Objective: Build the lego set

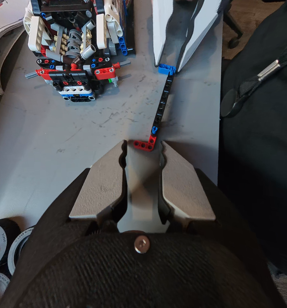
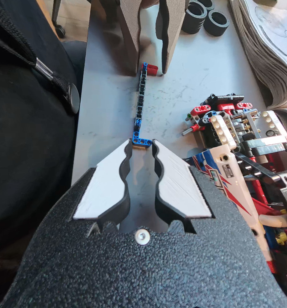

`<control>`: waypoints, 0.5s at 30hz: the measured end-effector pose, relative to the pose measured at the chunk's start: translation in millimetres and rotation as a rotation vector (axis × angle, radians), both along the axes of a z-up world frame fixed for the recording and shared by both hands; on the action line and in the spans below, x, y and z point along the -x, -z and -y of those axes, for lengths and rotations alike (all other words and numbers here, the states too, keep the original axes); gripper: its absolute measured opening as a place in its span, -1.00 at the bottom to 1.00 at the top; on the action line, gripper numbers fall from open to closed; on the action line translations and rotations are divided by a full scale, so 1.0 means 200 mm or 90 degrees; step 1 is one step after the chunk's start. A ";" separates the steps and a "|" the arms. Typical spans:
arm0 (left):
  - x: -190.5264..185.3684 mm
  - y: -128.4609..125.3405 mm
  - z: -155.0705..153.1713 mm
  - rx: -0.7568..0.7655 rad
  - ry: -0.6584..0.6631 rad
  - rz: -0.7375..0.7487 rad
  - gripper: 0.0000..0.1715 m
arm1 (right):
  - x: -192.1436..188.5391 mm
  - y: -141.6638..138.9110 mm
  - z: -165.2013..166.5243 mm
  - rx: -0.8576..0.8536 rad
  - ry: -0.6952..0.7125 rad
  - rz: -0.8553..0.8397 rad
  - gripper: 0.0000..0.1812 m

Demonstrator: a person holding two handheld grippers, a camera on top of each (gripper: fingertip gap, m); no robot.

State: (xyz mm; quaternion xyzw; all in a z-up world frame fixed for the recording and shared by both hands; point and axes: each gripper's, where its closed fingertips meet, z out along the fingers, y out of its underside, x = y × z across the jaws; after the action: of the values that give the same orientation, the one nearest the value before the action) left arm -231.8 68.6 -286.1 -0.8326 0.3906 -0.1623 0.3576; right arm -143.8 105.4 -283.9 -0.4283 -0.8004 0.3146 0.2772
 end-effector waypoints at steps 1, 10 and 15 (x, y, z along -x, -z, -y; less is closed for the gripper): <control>0.00 0.00 0.00 -0.013 -0.002 -0.008 -0.61 | 0.00 -0.01 0.00 -0.006 -0.002 -0.009 -0.74; 0.00 -0.01 -0.01 -0.048 -0.004 -0.032 -0.67 | -0.04 -0.19 -0.19 0.033 0.085 -0.154 -0.76; -0.04 -0.01 -0.03 -0.044 -0.009 -0.030 -0.71 | -0.06 -0.32 -0.28 0.082 0.130 -0.251 -0.84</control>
State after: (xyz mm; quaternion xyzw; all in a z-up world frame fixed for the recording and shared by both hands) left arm -224.2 75.3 -285.1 -0.8259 0.3987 -0.1266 0.3780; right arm -130.9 161.7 -219.9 -0.4540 -0.6617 0.4131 0.4307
